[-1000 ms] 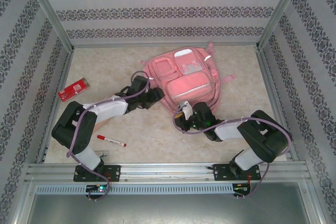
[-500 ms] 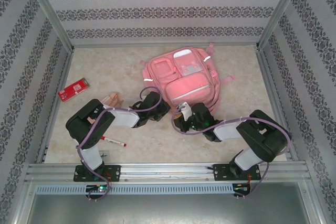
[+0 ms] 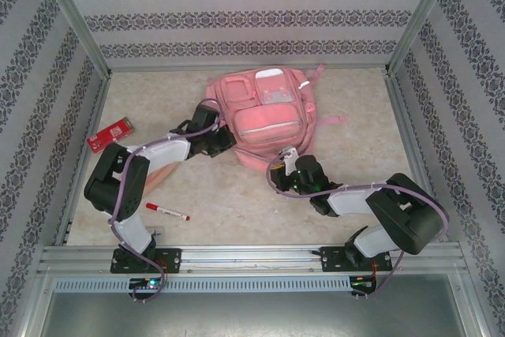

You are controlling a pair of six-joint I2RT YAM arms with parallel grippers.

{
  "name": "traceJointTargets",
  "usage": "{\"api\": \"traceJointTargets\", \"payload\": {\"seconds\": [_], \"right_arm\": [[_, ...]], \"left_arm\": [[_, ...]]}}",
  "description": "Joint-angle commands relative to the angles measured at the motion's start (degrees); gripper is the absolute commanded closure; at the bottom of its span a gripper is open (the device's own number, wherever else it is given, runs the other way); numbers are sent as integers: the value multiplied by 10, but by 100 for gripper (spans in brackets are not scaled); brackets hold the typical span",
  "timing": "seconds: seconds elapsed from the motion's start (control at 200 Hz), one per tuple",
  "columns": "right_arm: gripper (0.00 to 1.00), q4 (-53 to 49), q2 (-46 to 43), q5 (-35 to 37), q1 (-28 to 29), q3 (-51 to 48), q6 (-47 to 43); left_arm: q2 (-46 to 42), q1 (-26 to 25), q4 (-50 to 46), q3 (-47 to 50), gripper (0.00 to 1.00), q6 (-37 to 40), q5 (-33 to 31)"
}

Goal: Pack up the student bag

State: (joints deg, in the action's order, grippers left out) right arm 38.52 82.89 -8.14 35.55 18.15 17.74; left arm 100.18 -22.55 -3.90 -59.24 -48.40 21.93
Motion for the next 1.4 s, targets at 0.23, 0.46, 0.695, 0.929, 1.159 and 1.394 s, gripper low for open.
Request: {"api": "traceJointTargets", "payload": {"seconds": [0.23,0.46,0.695,0.929,1.159,1.394], "right_arm": [[100,-40,-1,46,-4,-23,4],[100,-46,16,8,41,12,-31],[100,-49,30,-66,48,53,-63],[100,-37,51,-105,50,65,-71],[100,-40,75,-126,62,78,-92],[100,-43,89,-115,85,85,-113]], "left_arm": [[146,118,-236,-252,100,202,14],[212,125,-305,-373,66,201,35],[96,118,-318,-233,61,96,49],[-81,36,-174,2,54,-58,15],[-119,-50,-105,35,53,-141,-57],[-97,-115,-19,72,52,-227,-160]]}}
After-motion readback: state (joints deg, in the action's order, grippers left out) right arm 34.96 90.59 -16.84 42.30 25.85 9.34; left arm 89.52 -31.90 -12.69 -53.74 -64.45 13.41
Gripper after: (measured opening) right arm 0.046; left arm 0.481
